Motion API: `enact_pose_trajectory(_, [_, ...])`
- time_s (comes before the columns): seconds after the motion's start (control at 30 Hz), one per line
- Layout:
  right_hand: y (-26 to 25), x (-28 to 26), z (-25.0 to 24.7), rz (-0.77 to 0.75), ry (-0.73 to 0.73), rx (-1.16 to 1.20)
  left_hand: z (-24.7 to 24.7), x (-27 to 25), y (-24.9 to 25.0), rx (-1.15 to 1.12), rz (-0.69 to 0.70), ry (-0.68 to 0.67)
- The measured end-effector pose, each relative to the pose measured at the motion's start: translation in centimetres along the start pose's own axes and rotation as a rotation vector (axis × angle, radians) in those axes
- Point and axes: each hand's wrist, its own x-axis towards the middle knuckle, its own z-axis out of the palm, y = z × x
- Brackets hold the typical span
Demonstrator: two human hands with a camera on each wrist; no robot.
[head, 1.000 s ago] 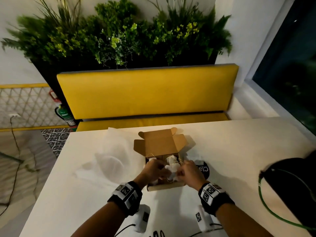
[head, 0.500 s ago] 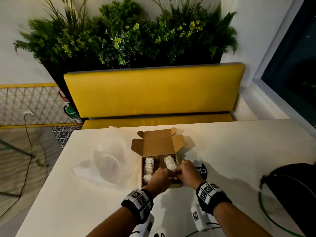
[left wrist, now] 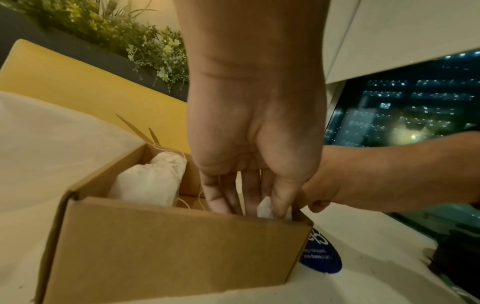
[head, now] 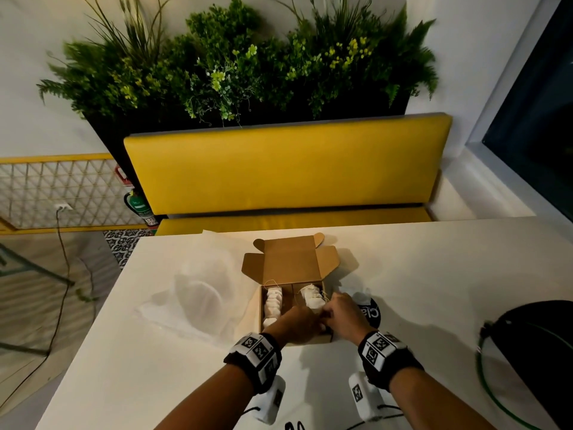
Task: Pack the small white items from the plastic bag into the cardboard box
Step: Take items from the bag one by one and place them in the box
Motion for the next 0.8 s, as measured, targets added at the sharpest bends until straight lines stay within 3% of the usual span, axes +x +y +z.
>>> enact_pose_trajectory(0.27, [0.2, 0.1, 0.2, -0.020, 0.003, -0.027, -0.1, -0.4, 0.2, 0.010, -0.086, -0.209])
enact_pose_trajectory(0.33, [0.3, 0.1, 0.2, -0.022, -0.008, -0.035, -0.1, -0.8, 0.7, 0.123, -0.066, -0.241])
enact_pose_trajectory(0.5, [0.5, 0.0, 0.1, -0.025, -0.002, -0.038, 1.0, 0.4, -0.4, 0.046, -0.054, -0.141])
enact_pose_trajectory(0.67, [0.3, 0.1, 0.3, -0.042, -0.015, -0.014, 0.9, 0.3, 0.6, 0.176, 0.046, -0.238])
enact_pose_trajectory(0.8, [0.3, 0.0, 0.2, -0.045, 0.009, 0.004, 1.1, 0.5, -0.5, 0.085, 0.033, -0.210])
